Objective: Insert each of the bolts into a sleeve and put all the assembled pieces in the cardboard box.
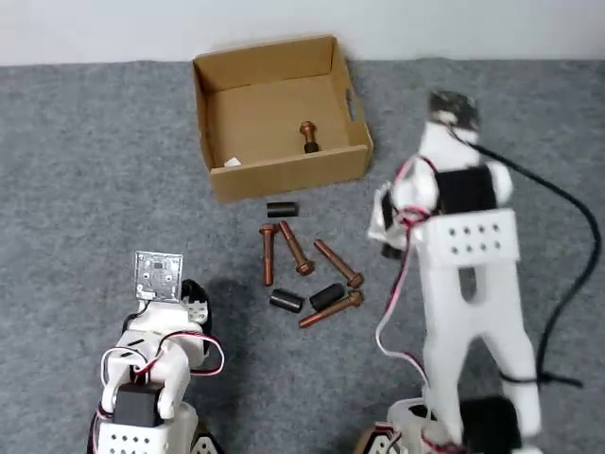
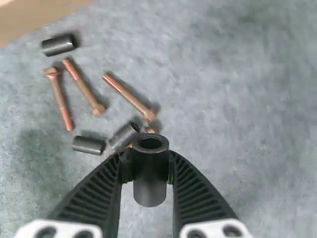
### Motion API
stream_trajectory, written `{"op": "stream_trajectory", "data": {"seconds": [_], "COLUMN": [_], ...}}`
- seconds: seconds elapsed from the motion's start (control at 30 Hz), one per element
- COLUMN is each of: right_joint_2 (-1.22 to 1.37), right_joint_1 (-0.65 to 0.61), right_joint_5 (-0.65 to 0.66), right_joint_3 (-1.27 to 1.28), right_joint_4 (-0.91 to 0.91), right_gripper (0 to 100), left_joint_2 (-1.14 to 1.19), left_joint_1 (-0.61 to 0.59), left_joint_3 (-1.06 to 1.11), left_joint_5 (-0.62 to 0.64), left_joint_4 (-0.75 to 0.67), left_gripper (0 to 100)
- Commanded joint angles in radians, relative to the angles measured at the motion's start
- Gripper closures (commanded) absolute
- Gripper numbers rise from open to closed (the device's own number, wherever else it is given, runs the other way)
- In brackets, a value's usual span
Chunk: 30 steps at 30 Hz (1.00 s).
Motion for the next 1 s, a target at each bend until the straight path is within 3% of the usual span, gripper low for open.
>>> {"op": "stream_trajectory", "data": {"seconds": [0.0, 0.23, 0.53, 0.83, 0.97], "right_joint_2": [-0.151, -0.489, -0.713, -0.846, -0.954], "right_joint_1": [0.035, 0.048, 0.154, 0.254, 0.297], "right_joint_5": [-0.018, -0.018, -0.011, 0.02, 0.026], "right_joint_3": [0.144, 0.517, 0.772, 0.847, 0.898], "right_joint_4": [-0.077, -0.213, -0.191, -0.199, -0.226], "right_gripper": [99.1, 99.1, 99.1, 99.1, 99.1], "left_joint_2": [-0.008, -0.005, 0.049, 0.58, 0.825], "left_joint_1": [0.003, 0.0, 0.005, 0.092, 0.155], "left_joint_3": [-0.005, -0.077, -0.303, -0.668, -0.817], "left_joint_5": [-0.011, -0.008, -0.005, 0.003, 0.149], "left_joint_4": [-0.064, -0.101, 0.075, 0.089, 0.098], "left_gripper": [99, 99, 99, 99, 99]}}
